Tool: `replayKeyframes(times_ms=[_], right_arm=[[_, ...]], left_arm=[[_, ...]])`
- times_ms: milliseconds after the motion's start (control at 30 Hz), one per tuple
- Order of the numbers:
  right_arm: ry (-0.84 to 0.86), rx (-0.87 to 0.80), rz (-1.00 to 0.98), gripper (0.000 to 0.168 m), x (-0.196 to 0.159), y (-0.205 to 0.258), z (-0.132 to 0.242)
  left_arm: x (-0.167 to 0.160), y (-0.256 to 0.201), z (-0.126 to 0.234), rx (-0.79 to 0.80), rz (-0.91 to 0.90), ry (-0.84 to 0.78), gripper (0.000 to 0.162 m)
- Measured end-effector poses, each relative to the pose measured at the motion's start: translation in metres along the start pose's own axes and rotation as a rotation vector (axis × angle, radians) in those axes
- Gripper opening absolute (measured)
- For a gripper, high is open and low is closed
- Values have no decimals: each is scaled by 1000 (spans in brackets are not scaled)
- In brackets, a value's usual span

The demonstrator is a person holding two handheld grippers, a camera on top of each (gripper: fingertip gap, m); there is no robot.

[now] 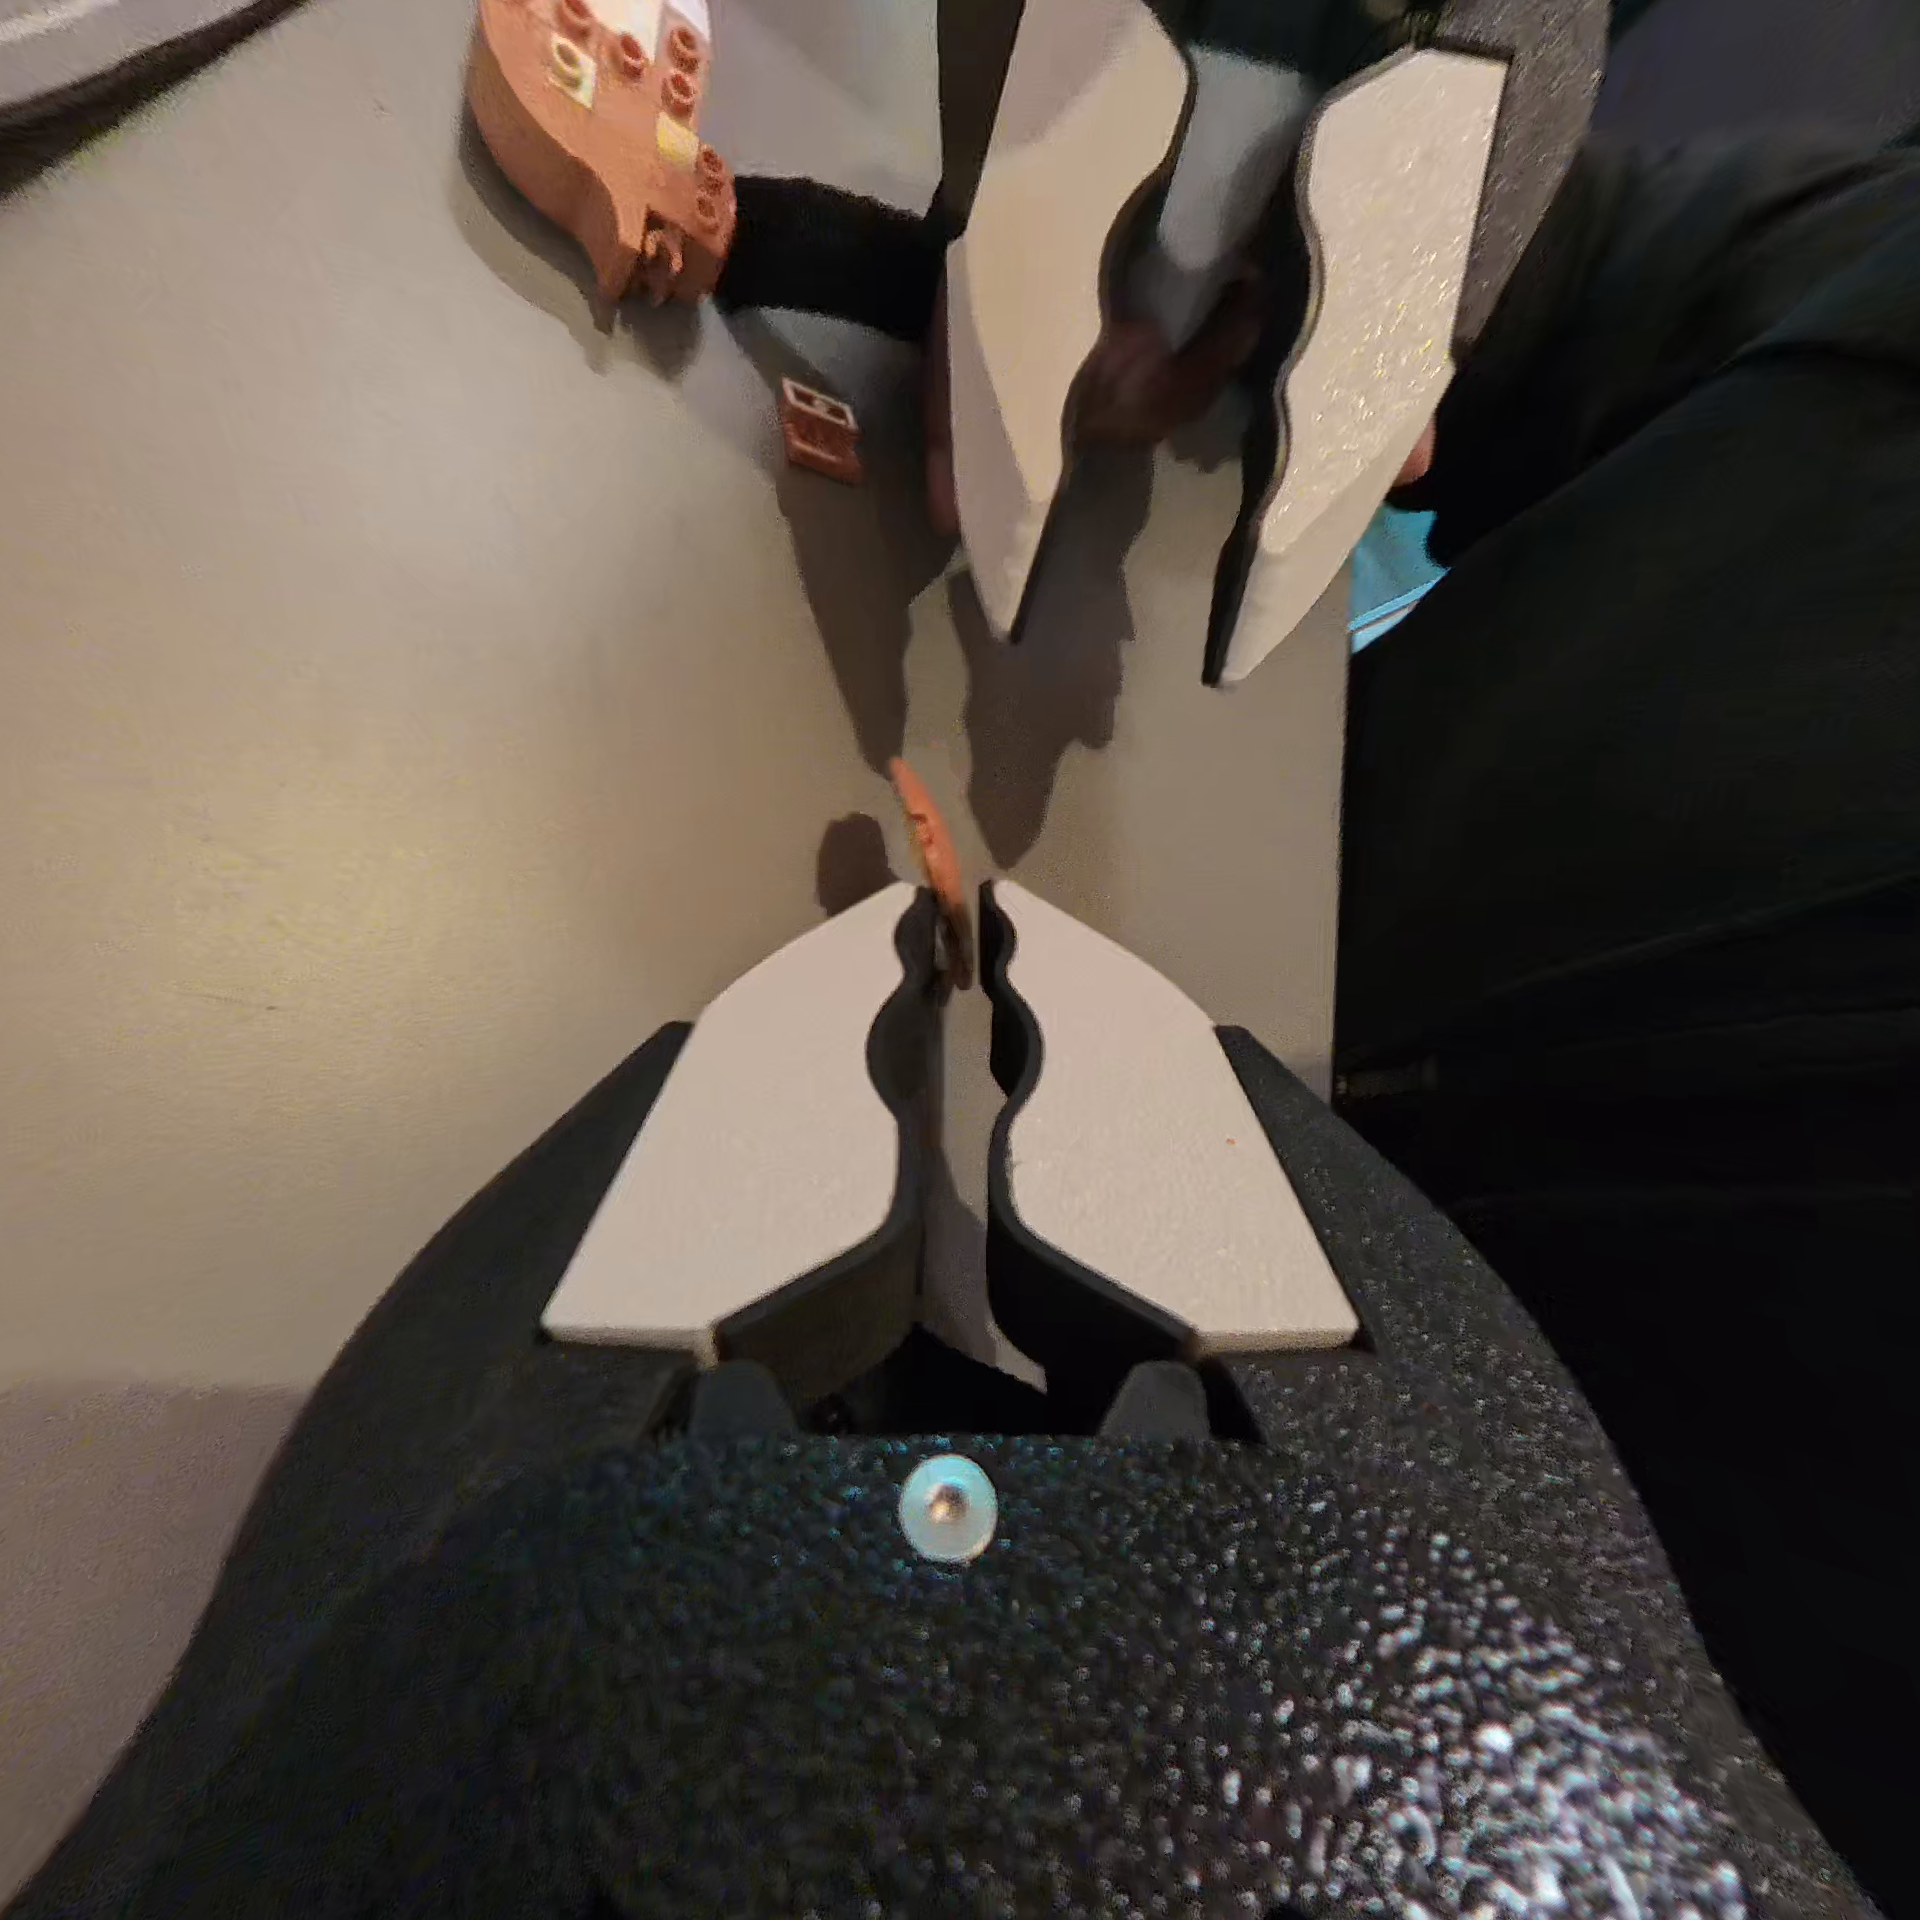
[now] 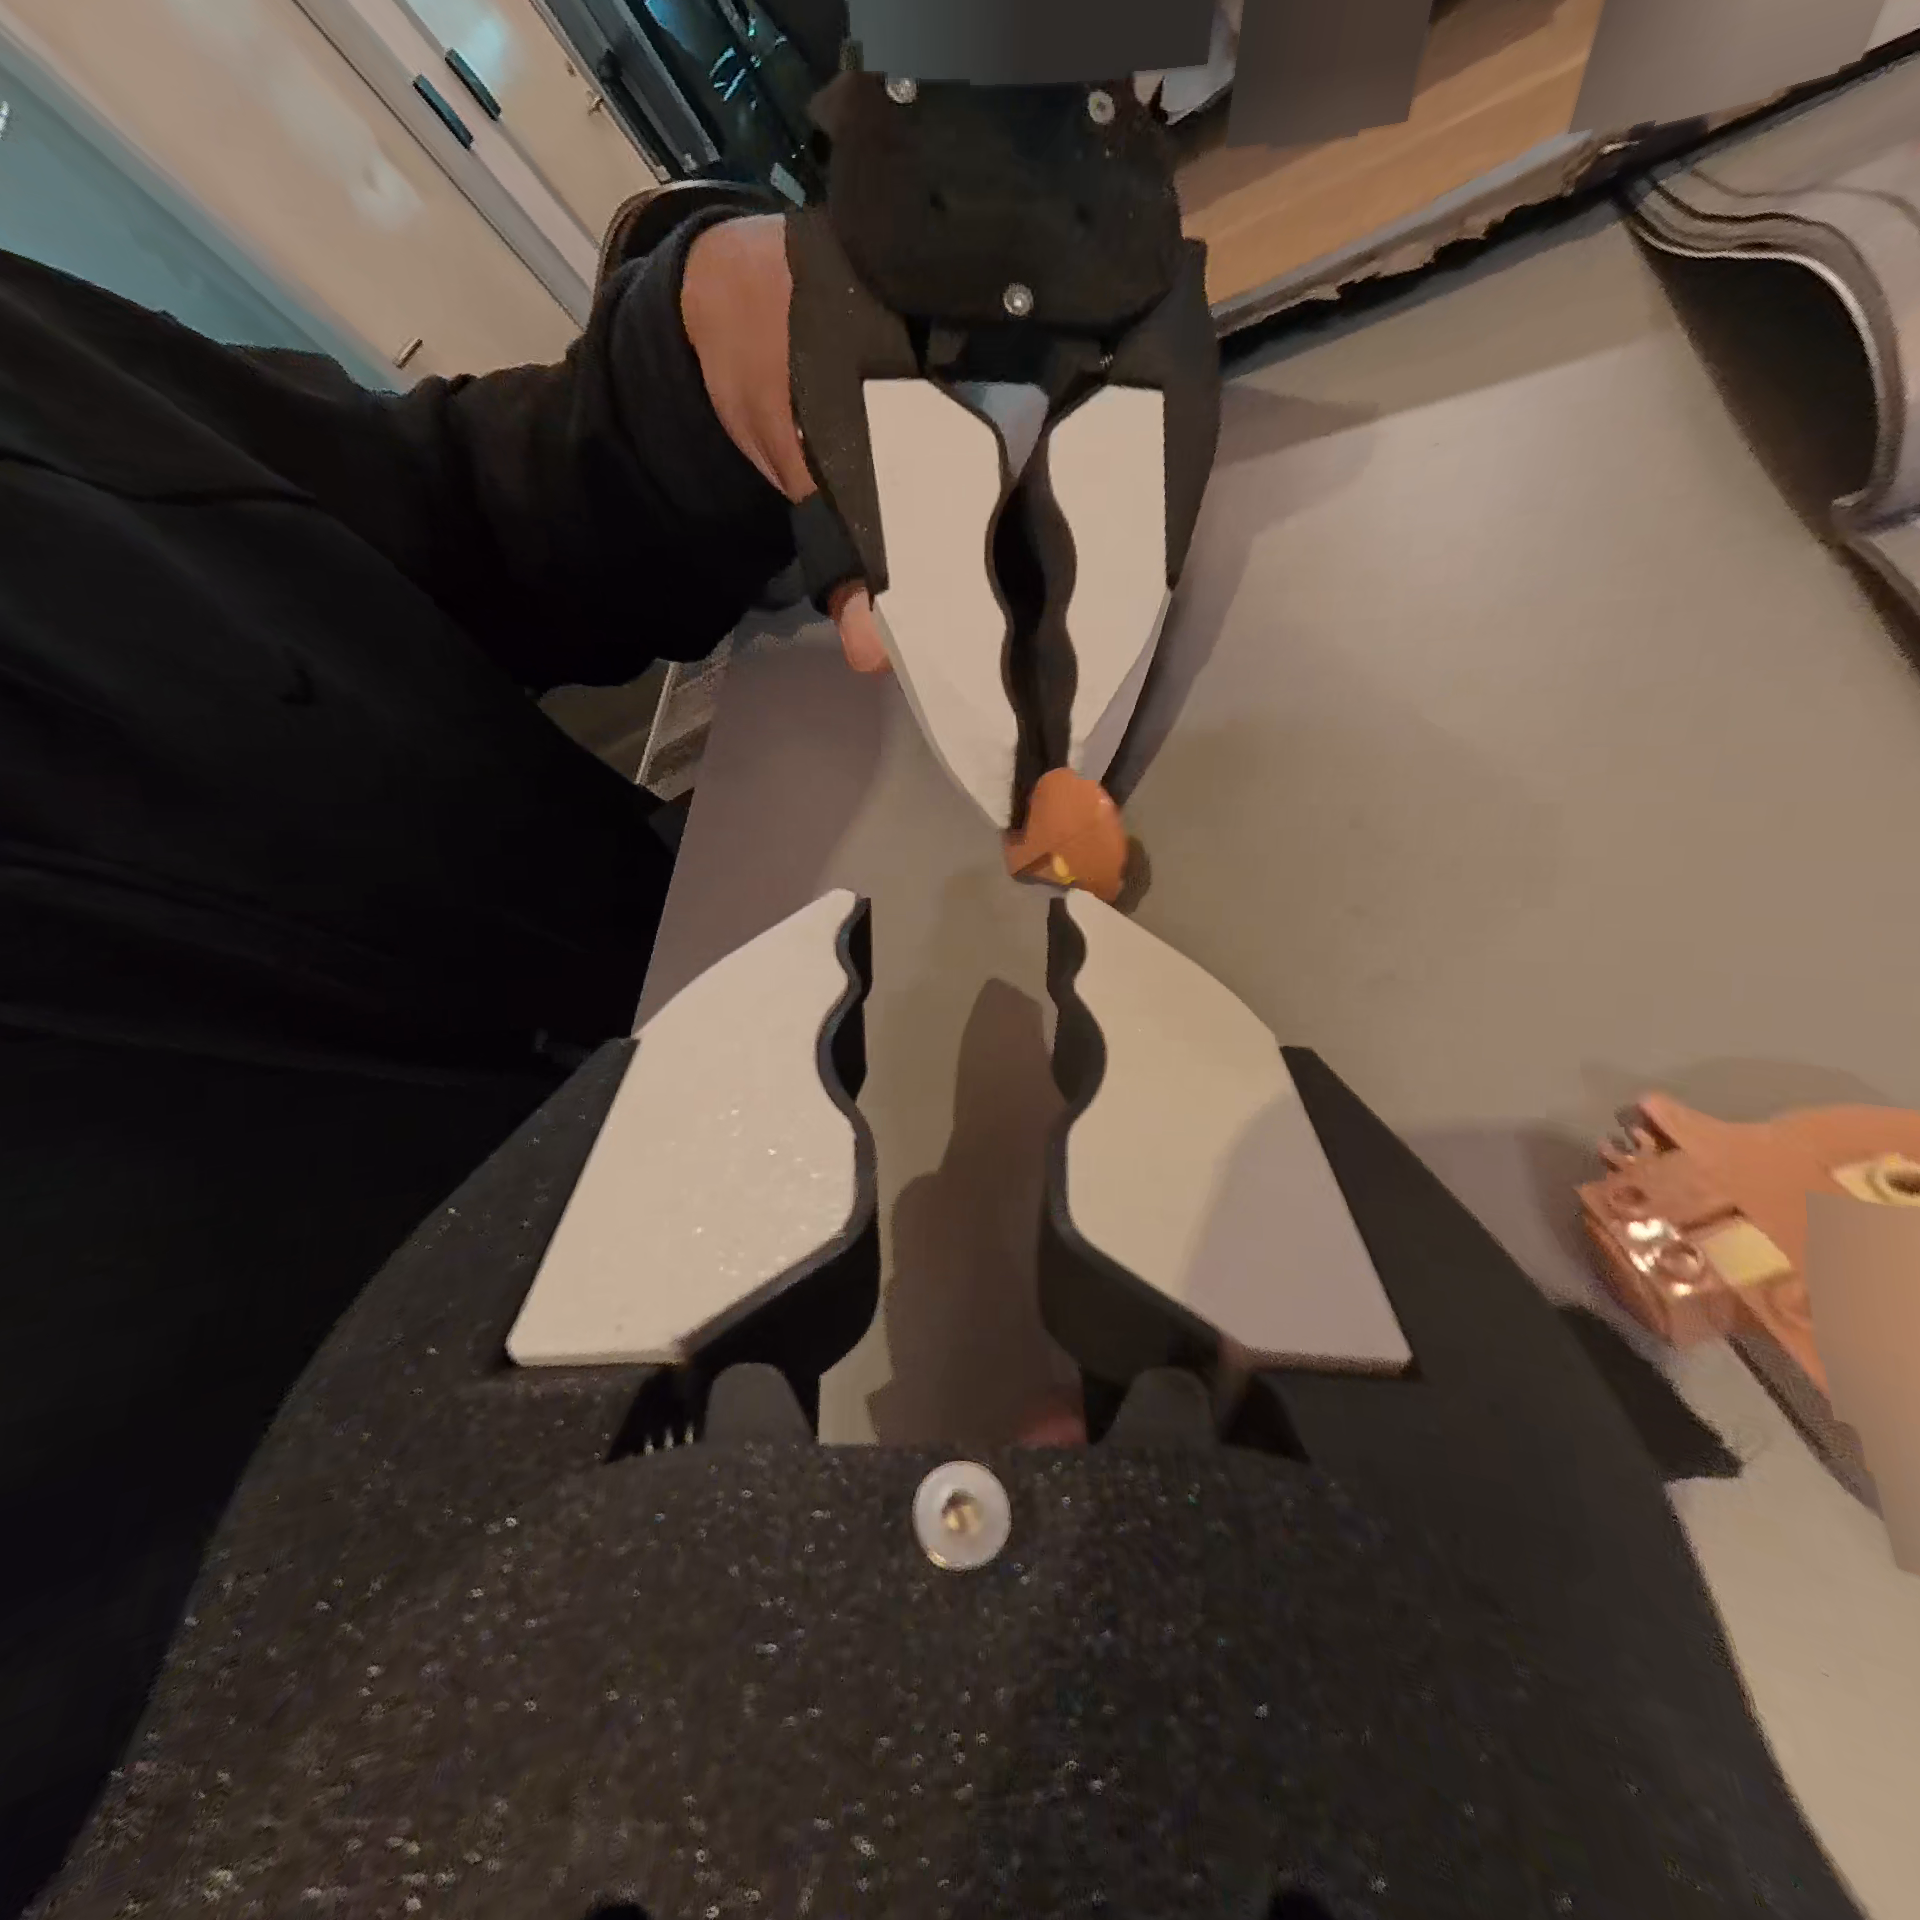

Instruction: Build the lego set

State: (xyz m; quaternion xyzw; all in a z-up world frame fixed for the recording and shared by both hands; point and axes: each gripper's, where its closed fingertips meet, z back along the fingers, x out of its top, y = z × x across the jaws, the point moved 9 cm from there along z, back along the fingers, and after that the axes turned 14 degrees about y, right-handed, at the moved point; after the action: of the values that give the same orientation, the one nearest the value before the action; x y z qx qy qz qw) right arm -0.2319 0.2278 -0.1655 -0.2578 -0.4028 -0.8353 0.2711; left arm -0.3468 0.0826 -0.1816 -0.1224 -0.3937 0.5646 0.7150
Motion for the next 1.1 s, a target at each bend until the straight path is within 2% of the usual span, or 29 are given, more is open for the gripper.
replayKeyframes(times_ms=[133,367,467,567,667,733,800,867,900,967,1100], right_arm=[[-27,-13,-15,31,-5,-1,8],[-43,-51,15,31,-13,3,16],[-54,-145,101,28,-16,7,24],[-128,-342,216,32,-14,10,41],[-295,-604,341,33,-11,14,63],[-402,-750,428,35,-10,17,75],[-431,-865,512,34,-12,20,79],[-390,-962,591,33,-13,22,75],[-367,-1019,619,32,-13,23,73],[-324,-1050,669,32,-12,26,64],[-406,-846,601,24,-2,41,41]], left_arm=[[6,4,1,128,-16,55,20],[4,1,14,274,-41,-25,33],[-1,-15,16,296,-107,-99,33],[-4,-27,11,386,-198,-175,33],[0,-32,15,527,-299,-356,44],[4,-35,27,605,-365,-568,54],[8,-35,43,712,-417,-776,64],[13,-37,54,782,-493,-933,76],[15,-40,58,778,-532,-990,76],[19,-47,62,687,-590,-1086,65],[24,-60,68,404,-557,-1294,57]])
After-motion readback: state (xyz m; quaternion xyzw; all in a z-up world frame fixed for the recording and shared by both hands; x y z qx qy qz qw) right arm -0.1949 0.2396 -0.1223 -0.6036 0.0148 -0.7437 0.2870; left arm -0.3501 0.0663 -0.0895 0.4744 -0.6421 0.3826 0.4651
